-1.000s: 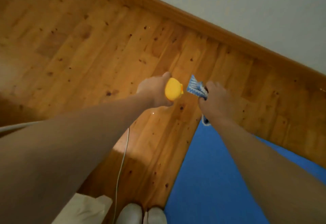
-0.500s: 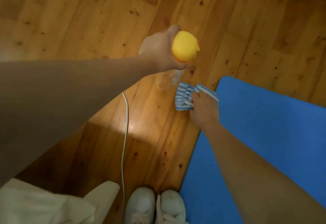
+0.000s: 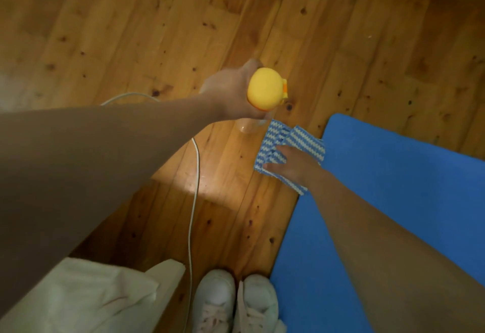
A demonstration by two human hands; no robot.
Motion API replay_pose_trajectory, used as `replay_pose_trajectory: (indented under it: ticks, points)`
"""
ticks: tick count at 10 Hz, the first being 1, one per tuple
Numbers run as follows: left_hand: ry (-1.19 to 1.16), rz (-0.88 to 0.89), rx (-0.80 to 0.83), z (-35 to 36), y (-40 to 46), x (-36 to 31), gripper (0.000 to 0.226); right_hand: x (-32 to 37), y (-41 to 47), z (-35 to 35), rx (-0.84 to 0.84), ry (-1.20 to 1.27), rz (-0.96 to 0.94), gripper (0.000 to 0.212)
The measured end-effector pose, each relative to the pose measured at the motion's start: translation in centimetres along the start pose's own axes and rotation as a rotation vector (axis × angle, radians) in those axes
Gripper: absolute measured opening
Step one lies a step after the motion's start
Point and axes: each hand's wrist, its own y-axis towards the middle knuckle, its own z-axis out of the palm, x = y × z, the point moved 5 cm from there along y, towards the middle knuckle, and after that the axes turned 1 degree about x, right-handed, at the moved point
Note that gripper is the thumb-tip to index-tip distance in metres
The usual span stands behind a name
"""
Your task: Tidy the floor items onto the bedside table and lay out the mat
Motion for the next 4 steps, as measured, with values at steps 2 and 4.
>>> replay_pose_trajectory:
  ticks: [2, 4]
  points:
    - [0.102, -0.053, 0.070, -1.5, -1.8, 0.2, 0.078, 1.6, -2.7, -1.2, 0.003, -0.035, 0.001, 0.086]
    - [0.226, -0.056, 0.134, -3.9, -3.5, -1.7, 0.078, 4.8, -5.9, -6.1, -0.098, -0.080, -0.087, 0.074]
